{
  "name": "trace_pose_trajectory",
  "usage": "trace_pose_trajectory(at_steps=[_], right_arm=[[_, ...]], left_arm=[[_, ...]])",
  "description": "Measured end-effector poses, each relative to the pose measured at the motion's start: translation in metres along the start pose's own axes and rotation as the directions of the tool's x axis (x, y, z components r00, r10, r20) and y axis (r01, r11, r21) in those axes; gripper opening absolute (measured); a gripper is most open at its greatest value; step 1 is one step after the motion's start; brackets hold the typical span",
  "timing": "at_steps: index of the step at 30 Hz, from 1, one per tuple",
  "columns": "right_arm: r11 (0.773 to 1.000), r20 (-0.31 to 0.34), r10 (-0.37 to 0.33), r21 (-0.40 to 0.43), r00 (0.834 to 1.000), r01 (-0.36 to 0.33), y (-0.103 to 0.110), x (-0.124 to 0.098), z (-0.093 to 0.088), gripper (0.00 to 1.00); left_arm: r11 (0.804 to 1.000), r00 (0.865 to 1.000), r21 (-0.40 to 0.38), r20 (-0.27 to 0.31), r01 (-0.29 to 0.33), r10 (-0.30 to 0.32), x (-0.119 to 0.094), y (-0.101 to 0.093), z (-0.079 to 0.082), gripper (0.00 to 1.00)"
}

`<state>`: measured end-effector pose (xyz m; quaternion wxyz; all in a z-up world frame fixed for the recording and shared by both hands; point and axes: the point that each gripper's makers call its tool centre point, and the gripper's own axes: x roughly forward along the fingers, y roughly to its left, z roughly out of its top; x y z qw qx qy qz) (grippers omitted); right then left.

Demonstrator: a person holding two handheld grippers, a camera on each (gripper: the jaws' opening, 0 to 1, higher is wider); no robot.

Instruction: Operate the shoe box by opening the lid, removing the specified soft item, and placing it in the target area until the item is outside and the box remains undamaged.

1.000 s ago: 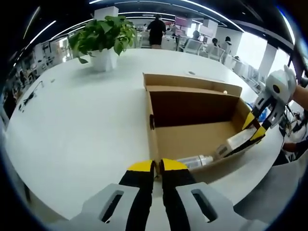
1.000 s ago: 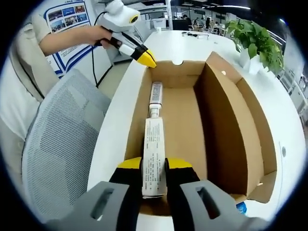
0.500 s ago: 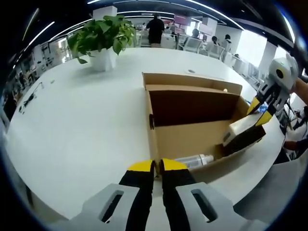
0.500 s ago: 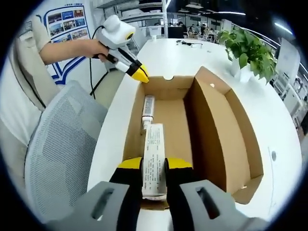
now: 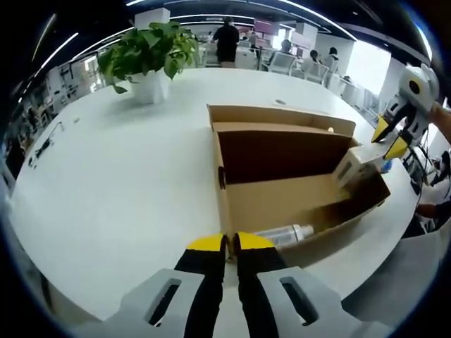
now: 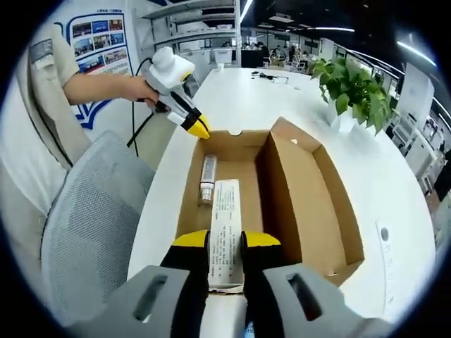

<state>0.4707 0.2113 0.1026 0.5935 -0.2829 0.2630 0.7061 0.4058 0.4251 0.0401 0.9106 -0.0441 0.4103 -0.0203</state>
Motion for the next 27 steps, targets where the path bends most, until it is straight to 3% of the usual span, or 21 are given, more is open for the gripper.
trace_pose_trajectory(at_steps=[27], right_arm=[[0.997,0.026,-0.082,0.002,0.996,0.082,-0.029,-0.064,-0.007,0.14]], left_arm=[[1.0,1.0,0.006,-0.012,-0.008,0.008,0.0,0.0,-0.001,0.02]])
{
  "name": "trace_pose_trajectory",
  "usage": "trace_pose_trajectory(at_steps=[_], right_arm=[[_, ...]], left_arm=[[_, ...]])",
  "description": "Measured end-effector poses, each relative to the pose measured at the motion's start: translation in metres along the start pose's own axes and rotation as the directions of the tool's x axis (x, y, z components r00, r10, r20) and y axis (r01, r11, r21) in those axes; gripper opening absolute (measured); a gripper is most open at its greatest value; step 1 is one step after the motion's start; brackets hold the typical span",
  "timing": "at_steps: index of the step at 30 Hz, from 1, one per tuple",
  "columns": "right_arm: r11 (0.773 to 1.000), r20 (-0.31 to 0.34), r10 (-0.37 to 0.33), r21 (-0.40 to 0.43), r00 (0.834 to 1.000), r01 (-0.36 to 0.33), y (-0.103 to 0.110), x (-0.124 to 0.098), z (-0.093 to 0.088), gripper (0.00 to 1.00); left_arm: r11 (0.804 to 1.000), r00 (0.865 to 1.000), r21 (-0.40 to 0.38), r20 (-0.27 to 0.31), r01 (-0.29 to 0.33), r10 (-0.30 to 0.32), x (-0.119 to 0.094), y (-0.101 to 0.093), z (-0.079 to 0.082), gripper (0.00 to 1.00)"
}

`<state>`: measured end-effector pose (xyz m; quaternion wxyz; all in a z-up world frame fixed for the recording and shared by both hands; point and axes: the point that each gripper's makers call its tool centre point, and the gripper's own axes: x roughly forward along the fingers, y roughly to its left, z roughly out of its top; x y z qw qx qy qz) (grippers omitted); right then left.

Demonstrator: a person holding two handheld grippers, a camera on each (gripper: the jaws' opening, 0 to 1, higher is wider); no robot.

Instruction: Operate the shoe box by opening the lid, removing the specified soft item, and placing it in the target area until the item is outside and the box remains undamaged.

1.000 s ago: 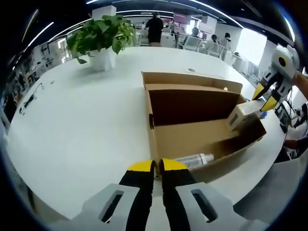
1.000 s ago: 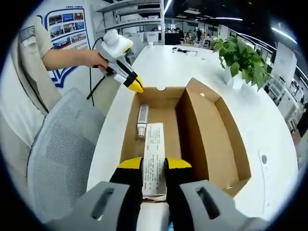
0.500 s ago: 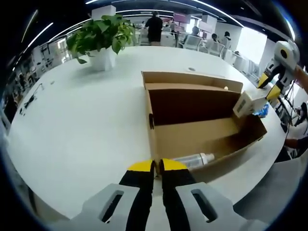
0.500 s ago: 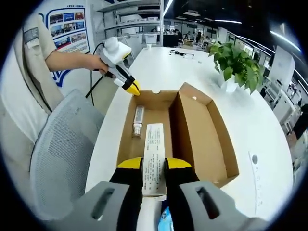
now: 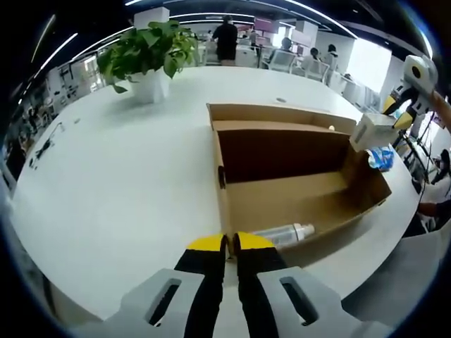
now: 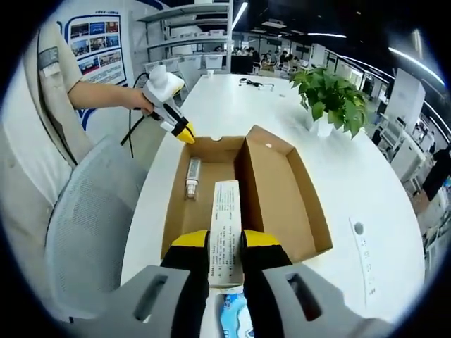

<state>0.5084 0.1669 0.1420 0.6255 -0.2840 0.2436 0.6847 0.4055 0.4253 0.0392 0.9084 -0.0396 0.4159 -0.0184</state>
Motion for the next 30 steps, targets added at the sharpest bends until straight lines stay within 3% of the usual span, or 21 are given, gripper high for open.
trace_pose_trajectory(at_steps=[11,30], right_arm=[[0.999,0.012,-0.038,0.036,0.999,0.038,-0.017,-0.03,-0.012,0.14],[0.994,0.005,-0.092,0.062,0.996,0.091,-0.034,-0.063,-0.032,0.14]], left_arm=[[1.0,1.0,-0.006,-0.004,-0.004,0.003,-0.002,-0.003,0.0,0.02],[1.0,1.0,-0.012,-0.008,-0.005,0.005,-0.005,-0.007,0.0,0.02]])
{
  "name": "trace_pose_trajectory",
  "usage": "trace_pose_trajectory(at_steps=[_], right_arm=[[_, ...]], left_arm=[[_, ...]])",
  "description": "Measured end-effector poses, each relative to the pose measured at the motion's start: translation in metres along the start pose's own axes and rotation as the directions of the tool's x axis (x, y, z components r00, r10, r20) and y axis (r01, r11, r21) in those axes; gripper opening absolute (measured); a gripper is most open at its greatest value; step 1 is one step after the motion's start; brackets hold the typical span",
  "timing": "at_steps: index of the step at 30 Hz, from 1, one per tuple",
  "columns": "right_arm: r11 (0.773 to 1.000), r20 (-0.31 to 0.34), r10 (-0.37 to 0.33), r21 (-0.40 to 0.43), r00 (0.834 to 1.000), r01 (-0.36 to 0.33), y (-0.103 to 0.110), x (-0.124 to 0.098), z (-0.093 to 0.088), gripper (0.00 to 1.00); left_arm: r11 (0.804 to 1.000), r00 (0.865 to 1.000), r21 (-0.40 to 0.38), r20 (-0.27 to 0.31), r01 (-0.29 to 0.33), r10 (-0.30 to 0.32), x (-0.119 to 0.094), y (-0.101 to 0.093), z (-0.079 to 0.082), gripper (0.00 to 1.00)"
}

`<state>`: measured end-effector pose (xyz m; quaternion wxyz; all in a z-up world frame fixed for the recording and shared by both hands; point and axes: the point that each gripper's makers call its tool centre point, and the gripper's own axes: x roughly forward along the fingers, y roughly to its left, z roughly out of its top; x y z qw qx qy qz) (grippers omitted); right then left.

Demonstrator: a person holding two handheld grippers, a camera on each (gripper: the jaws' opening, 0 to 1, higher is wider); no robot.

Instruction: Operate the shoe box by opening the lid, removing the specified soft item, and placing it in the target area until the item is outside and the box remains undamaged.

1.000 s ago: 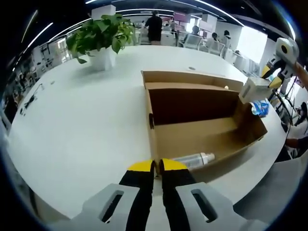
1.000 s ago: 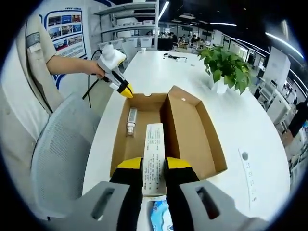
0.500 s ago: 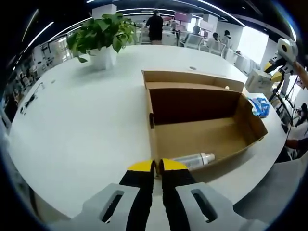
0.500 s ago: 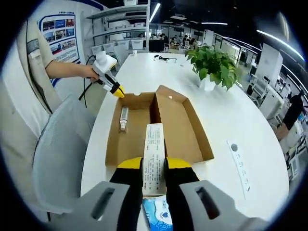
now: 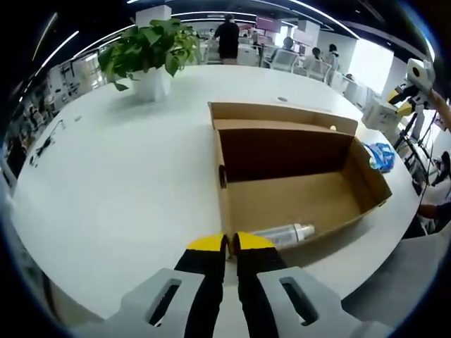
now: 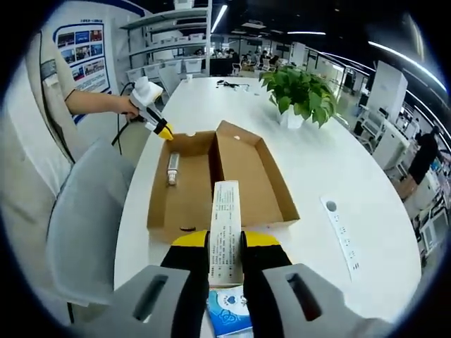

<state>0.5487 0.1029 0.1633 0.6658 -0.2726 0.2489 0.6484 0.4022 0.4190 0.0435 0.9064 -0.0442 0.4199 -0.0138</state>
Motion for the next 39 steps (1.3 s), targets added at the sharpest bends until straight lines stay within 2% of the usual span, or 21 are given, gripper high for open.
trace_pose_trajectory(at_steps=[15,39], right_arm=[[0.999,-0.038,-0.044,0.026,0.998,0.045,-0.027,-0.013,-0.027,0.14],[0.991,-0.141,-0.109,0.056,0.984,0.118,-0.071,-0.027,-0.095,0.14]], left_arm=[[1.0,1.0,-0.005,0.0,-0.002,0.002,0.003,0.004,0.0,0.02],[1.0,1.0,-0.026,-0.003,-0.006,0.006,0.006,0.008,-0.001,0.02]])
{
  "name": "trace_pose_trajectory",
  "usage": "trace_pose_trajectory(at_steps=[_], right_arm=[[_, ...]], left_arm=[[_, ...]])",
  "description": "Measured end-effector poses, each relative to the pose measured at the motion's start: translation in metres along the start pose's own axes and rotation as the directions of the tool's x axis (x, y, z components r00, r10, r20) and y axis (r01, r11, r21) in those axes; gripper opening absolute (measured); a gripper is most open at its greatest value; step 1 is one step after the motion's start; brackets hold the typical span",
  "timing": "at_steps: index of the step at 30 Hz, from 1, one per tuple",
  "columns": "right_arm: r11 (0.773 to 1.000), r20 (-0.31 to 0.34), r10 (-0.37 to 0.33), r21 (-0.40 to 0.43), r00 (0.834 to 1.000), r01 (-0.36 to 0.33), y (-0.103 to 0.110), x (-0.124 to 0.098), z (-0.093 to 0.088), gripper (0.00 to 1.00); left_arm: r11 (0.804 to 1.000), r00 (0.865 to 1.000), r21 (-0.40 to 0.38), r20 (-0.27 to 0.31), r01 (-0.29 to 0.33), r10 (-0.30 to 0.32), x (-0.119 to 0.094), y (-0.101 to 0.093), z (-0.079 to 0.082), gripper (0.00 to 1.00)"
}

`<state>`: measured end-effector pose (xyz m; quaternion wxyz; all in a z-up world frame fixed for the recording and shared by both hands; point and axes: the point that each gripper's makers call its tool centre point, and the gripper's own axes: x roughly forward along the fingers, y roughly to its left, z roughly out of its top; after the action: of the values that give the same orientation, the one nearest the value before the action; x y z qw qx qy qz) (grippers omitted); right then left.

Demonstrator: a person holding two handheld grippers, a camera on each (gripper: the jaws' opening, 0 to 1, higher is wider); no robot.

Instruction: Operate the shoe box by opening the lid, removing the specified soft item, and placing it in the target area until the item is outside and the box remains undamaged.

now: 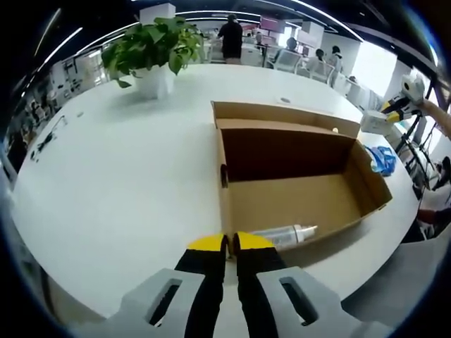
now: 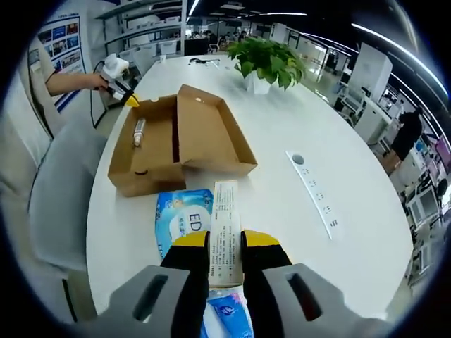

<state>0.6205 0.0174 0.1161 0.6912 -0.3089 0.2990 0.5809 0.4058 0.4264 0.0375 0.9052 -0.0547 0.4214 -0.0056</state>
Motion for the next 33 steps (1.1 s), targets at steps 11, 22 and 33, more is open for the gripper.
trace_pose_trajectory(at_steps=[11,22,33], right_arm=[[1.0,-0.052,-0.023,0.004,0.998,0.023,-0.016,0.001,-0.028,0.14],[0.999,-0.112,-0.032,-0.001,0.993,0.032,-0.025,0.005,-0.057,0.14],[1.0,-0.162,-0.023,-0.004,0.987,0.023,-0.032,0.008,-0.082,0.14]], left_arm=[[1.0,1.0,-0.001,-0.006,-0.001,0.001,0.0,0.0,0.0,0.02],[1.0,1.0,0.0,-0.015,-0.002,0.002,-0.002,-0.005,0.0,0.02],[1.0,1.0,0.005,-0.028,-0.01,0.01,-0.005,-0.009,0.0,0.02]])
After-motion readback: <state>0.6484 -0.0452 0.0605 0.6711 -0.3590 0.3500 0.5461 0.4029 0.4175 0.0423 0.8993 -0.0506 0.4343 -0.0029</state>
